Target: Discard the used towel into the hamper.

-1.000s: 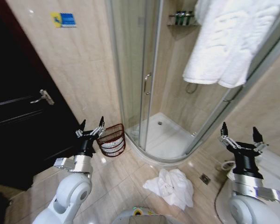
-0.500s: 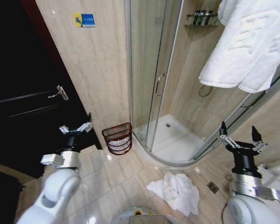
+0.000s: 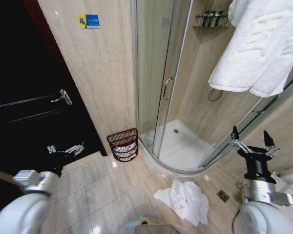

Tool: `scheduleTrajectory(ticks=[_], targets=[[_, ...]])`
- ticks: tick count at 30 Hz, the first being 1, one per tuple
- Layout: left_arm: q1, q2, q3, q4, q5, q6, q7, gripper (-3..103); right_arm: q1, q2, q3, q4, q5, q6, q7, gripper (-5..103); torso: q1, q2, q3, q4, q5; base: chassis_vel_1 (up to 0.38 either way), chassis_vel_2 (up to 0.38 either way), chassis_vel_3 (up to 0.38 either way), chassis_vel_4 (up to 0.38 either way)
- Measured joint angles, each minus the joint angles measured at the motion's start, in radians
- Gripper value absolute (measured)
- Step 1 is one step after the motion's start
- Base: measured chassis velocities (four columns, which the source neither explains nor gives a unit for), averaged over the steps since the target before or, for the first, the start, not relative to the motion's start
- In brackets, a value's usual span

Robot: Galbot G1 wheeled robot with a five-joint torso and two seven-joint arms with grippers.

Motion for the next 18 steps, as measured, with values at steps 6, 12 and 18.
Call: scheduleTrajectory(ticks=[6,12,18], targets=[[0.060,-0.205,0.106,-0.017,0.154,-0.076,-0.018,100,0.012,0.016,-0.023,-0.004,0.003,-0.006,0.002,100,0.000,0.000,0.000,0.0006,-0.0002,0.000,0.000,0.000,0.000],[0.095,-0.285,0.275,-0.017,0.298,-0.210,-0.049,100,0.010,0.009,-0.040,0.007,-0.002,-0.009,0.001,100,0.000,0.000,0.000,0.0000,0.0000,0.000,0.000,0.000,0.000],[0.104,-0.303,0.378,-0.017,0.386,-0.270,-0.058,100,0.017,0.007,-0.047,0.015,-0.017,-0.023,0.001,100,0.000,0.000,0.000,0.0001,0.0001,0.000,0.000,0.000,0.000]])
